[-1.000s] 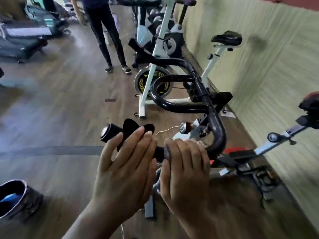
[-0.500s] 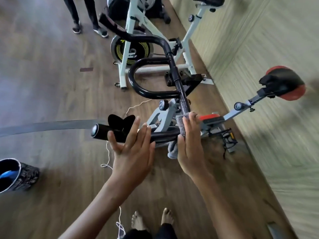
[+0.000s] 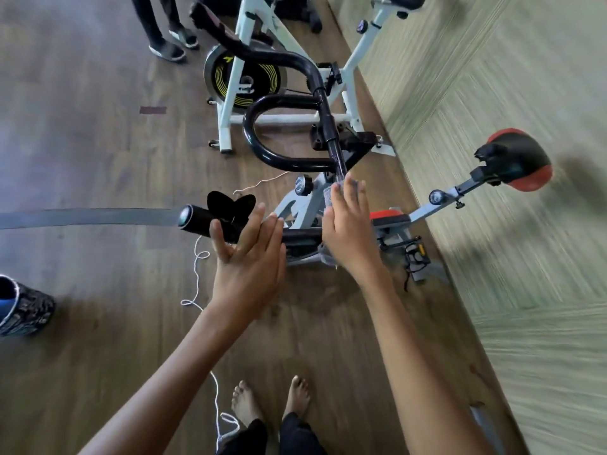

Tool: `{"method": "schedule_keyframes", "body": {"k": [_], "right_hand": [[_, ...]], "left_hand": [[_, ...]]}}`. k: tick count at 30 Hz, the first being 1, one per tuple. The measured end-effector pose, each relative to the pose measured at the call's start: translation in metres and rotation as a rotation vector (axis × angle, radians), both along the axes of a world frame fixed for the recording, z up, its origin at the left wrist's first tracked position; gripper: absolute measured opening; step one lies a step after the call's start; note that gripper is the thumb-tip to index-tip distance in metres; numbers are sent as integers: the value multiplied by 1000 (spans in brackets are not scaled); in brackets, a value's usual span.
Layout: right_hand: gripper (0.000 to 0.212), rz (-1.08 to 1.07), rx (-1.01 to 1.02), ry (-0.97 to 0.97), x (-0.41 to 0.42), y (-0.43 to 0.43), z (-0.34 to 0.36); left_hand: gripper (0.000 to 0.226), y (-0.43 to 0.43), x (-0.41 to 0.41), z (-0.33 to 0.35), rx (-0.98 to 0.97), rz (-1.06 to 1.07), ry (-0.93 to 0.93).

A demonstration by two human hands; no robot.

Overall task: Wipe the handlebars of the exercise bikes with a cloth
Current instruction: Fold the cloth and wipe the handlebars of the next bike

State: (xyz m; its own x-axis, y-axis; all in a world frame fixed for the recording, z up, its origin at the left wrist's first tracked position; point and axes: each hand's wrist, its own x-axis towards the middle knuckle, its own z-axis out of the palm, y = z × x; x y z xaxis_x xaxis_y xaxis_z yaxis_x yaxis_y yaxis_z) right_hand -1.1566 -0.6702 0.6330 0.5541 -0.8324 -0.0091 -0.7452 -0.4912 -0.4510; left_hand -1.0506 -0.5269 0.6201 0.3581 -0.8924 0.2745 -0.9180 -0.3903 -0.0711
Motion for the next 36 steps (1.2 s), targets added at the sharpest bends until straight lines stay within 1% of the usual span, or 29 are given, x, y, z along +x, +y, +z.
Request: {"method": "schedule_keyframes", "body": {"k": [3,5,8,11,13,15,17,18,19,21,22,26,29,32,35,36], "right_hand": [[53,22,24,102,22,-35,5],[55,24,52,118,29,-51,7],[54,42,88,71,22,-46,6],[53,53,70,20,0,-14,0],[52,45,72,-35,-9,0,-3],[52,32,84,-67,-6,-5,-1],[52,22,172,-126,5,-30,3],[53,3,257,-156,8,-40,6],[56,-23,341,-206,11,-51,4],[63,-89,426,-324,12,-52,4],[63,-129,427,-367,7,-45,7],[47,-292,354,-494,-19,-16,-3],[40,-427,361,-608,-44,2,-6],[30,-584,500,-721,-71,18,-10],[31,-732,621,-850,-92,35,-9],[25,-775,635,-886,-98,44,-8]], "left_hand": [[43,1,0,1,11,2,21],[43,1,-2,2,10,-3,30],[43,3,-6,4,14,2,23],[45,3,-7,5,35,3,37],[48,4,-8,5,39,13,51],[49,4,-9,6,52,14,75],[49,3,-10,8,61,23,79],[49,4,-11,10,63,27,79],[50,5,-12,11,67,28,83],[52,6,-15,14,78,31,86],[53,6,-16,16,83,35,91],[54,6,-18,22,60,28,146],[44,0,-23,26,-54,-88,239],[35,-13,-28,32,-148,-271,266],[35,-31,-30,39,-144,-465,369],[36,-36,-31,39,-129,-533,397]]}}
